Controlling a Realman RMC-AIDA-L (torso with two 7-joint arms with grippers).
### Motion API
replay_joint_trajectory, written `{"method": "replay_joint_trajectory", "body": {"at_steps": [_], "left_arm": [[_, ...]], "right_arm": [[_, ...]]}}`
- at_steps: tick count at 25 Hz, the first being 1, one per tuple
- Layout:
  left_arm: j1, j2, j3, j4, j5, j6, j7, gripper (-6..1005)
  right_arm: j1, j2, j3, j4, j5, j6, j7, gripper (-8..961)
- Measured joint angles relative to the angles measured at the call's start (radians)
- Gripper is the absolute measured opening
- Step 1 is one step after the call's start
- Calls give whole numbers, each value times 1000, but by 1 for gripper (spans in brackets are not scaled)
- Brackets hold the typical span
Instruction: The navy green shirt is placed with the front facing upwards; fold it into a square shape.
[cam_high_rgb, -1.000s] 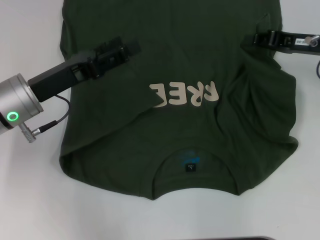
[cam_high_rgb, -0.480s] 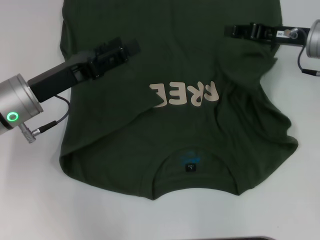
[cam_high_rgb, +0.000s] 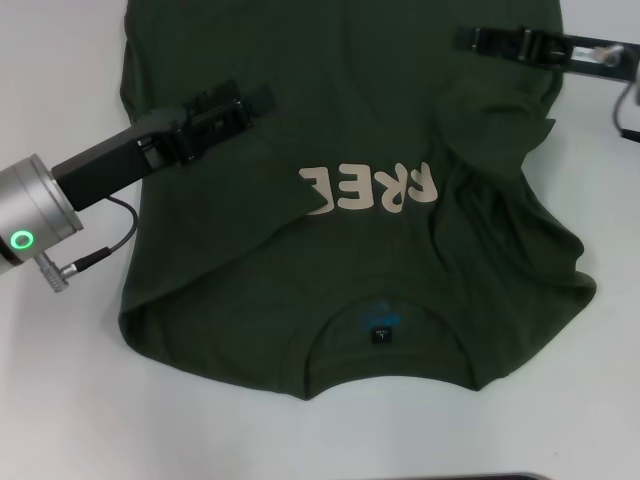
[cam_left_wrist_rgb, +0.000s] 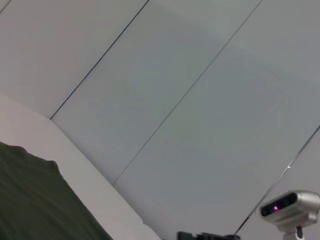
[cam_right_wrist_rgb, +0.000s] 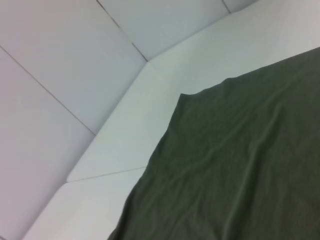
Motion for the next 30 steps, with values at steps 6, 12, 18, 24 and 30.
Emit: {"method": "replay_joint_trajectory", "body": {"at_steps": [6, 12, 18, 24, 30], "left_arm": [[2, 0, 0, 0, 0, 0, 1, 891], [2, -1, 0, 0, 0, 0, 4, 891], [1, -2, 0, 0, 0, 2, 4, 891], [-1, -2, 0, -12, -1, 3, 5, 891], [-2, -2, 0, -12, -2, 7, 6, 891]], "right_arm": [[-73, -71, -6, -28, -2, -165, 75, 579], [-143, -132, 0, -53, -52, -298, 187, 561], [-195, -141, 3, -98, -102, -368, 250, 548], [-179, -121, 1, -92, -152, -376, 260, 535], [-135, -86, -2, -88, -194, -336, 276, 523]]}}
